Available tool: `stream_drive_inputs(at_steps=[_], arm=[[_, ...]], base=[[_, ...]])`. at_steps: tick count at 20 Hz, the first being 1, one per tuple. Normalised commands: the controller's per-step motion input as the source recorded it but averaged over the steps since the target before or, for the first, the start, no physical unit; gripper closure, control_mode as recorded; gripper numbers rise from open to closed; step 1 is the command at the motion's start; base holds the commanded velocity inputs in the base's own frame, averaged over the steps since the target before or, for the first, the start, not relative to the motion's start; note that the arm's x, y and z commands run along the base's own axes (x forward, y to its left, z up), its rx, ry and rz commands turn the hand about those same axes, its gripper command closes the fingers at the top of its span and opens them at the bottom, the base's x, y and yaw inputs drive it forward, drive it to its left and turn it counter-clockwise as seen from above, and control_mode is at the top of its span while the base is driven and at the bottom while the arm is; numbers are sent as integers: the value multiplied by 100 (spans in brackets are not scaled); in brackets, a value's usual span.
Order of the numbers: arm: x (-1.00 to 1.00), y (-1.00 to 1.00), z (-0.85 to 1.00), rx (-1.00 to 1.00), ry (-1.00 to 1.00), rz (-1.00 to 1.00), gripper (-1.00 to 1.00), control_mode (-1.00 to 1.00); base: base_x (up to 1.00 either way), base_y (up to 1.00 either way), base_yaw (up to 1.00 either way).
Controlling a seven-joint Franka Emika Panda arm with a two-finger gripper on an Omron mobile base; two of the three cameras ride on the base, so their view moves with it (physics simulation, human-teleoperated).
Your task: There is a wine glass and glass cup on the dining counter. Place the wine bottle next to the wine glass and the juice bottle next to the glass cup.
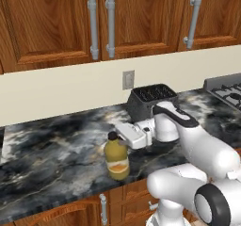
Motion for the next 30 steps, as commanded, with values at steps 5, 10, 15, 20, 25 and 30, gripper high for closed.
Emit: stream_drive_inputs(at_steps=[5,10,15,20,25,30], arm=[[-39,-69,76,1,-1,0,100,-100],[-40,-77,100,0,-8,1,100,-100],[-51,-70,100,0,-13,0,100,-100],[-41,-69,91,5,-7,2,100,-100],[-31,-24,16,4,0,5,100,100],[0,0,0,0,0,0,100,100]], base=[[0,0,0],[0,0,0],[0,0,0],[0,0,0],[-7,0,1],[-21,-4,-6]])
